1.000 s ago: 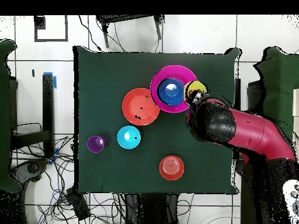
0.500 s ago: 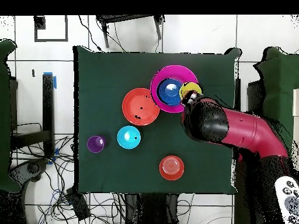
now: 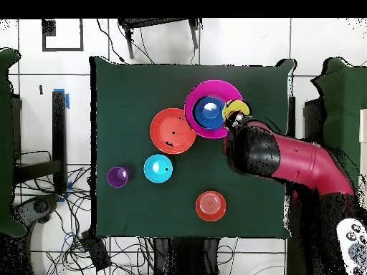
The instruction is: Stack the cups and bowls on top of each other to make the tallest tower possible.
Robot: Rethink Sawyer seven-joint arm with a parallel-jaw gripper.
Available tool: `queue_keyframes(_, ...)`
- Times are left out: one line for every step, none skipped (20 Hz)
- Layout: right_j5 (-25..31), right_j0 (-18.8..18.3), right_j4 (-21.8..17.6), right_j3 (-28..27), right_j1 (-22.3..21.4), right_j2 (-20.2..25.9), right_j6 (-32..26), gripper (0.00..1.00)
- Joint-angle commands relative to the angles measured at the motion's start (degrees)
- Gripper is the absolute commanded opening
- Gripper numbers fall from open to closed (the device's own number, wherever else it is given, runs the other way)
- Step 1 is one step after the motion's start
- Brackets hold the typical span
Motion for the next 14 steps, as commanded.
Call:
queue_keyframes(-1.89,1.72,-2.38,-0.92,4.61,-0.29,3.08,0.00)
queue_keyframes(-2.08,1.74,-2.41,-0.95,4.81,-0.33,3.11,0.00)
queue_keyframes(-2.47,1.69,-2.48,-0.96,5.07,-0.28,3.07,0.00)
queue_keyframes(-2.66,1.57,-2.44,-0.94,5.39,-0.15,3.00,0.00)
queue_keyframes(-2.75,1.56,-2.49,-1.07,5.73,-0.11,2.94,0.00)
queue_keyframes(-2.83,1.56,-2.42,-0.94,5.97,-0.03,2.98,0.00)
queue_keyframes(-3.03,1.67,-2.32,-0.82,6.29,-0.01,3.21,0.00)
queue_keyframes(-3.23,1.78,-2.22,-0.69,6.61,0.02,3.44,0.00)
queue_keyframes(-3.74,2.11,-2.24,-0.47,6.64,-0.16,3.89,0.00)
queue_keyframes(-5.06,2.61,-2.28,-0.20,6.70,-0.57,4.84,0.00)
queue_keyframes(-6.63,3.24,-2.37,0.24,6.49,-1.12,5.90,0.00)
queue_keyframes(-6.31,3.67,-2.05,0.37,6.57,-1.27,6.23,0.00)
queue_keyframes(-6.34,3.92,-1.50,0.49,6.87,-1.18,6.60,0.00)
queue_keyframes(-6.37,4.16,-0.94,0.61,7.17,-1.09,6.96,0.00)
